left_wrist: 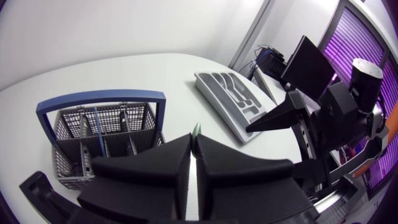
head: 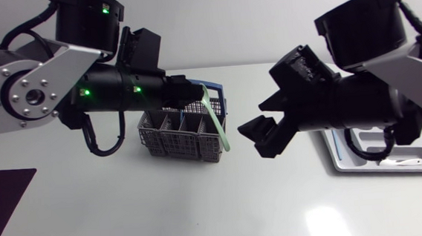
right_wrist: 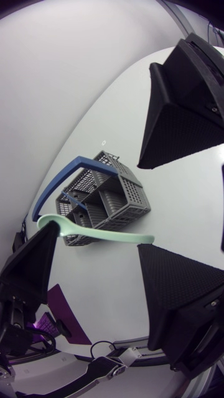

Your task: Unload the cutlery basket into the drawer organizer.

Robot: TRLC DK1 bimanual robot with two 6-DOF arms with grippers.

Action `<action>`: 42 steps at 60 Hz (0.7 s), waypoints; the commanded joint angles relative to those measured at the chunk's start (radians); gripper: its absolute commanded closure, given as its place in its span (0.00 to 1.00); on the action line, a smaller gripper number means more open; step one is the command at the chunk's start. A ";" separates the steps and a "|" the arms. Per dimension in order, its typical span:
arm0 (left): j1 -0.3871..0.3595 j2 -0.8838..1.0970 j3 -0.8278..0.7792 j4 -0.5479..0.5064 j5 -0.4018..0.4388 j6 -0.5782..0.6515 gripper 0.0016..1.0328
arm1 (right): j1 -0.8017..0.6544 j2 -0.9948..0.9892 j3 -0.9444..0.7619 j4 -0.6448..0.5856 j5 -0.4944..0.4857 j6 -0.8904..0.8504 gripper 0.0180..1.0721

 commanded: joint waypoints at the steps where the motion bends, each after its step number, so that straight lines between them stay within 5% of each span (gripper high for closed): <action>1: 0.003 0.042 0.044 -0.002 0.027 -0.052 0.97 | 0.029 0.057 0.042 0.024 -0.008 0.036 0.20; 15: 0.005 0.075 0.062 -0.009 0.056 -0.081 0.97 | 0.043 0.173 0.103 0.067 -0.032 0.044 0.31; 42: 0.015 0.078 0.054 -0.010 0.079 -0.095 0.97 | 0.061 0.265 0.148 0.099 -0.026 0.044 0.78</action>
